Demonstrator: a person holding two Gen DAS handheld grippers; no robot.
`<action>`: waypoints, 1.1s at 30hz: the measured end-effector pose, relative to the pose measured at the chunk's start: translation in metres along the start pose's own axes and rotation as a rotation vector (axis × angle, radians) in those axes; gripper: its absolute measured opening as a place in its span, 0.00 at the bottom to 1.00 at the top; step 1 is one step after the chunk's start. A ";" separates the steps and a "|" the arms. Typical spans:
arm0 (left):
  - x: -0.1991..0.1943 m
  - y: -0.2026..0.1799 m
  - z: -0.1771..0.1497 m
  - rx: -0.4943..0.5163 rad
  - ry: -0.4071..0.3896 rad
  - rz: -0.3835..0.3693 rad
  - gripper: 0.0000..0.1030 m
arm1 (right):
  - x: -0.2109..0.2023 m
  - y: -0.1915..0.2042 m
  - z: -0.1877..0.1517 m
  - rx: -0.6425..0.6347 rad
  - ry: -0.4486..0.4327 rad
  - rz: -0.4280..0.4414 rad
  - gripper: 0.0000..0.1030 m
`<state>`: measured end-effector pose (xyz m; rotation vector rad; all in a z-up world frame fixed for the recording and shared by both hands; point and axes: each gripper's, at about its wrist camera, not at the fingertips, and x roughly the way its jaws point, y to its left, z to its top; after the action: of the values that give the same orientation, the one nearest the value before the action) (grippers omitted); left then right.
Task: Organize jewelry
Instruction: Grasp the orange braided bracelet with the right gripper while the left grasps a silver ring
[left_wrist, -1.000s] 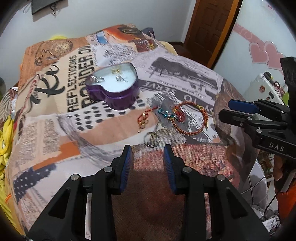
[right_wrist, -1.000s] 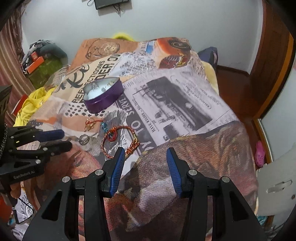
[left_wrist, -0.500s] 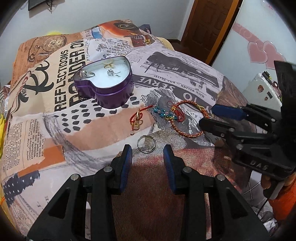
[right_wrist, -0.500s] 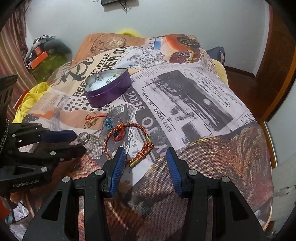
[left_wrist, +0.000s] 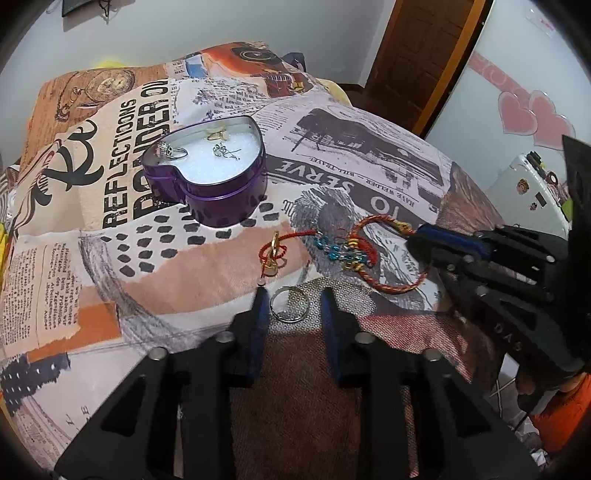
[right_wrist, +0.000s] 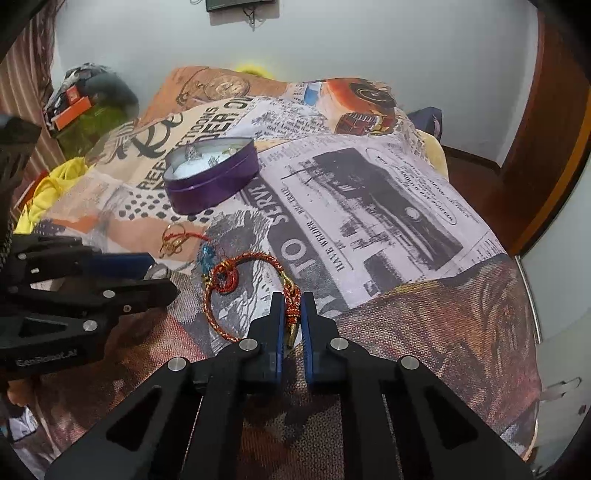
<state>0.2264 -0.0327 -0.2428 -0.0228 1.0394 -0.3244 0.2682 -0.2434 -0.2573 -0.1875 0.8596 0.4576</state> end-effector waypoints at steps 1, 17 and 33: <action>0.000 0.001 0.000 -0.003 0.000 -0.003 0.20 | -0.002 -0.001 0.001 0.006 -0.005 -0.001 0.07; -0.043 0.000 0.000 0.001 -0.085 0.040 0.20 | -0.044 -0.004 0.026 0.018 -0.132 -0.007 0.07; -0.098 0.019 0.010 -0.027 -0.209 0.087 0.20 | -0.067 0.014 0.054 -0.008 -0.233 0.009 0.07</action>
<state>0.1938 0.0107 -0.1582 -0.0354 0.8350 -0.2235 0.2613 -0.2333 -0.1707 -0.1340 0.6304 0.4811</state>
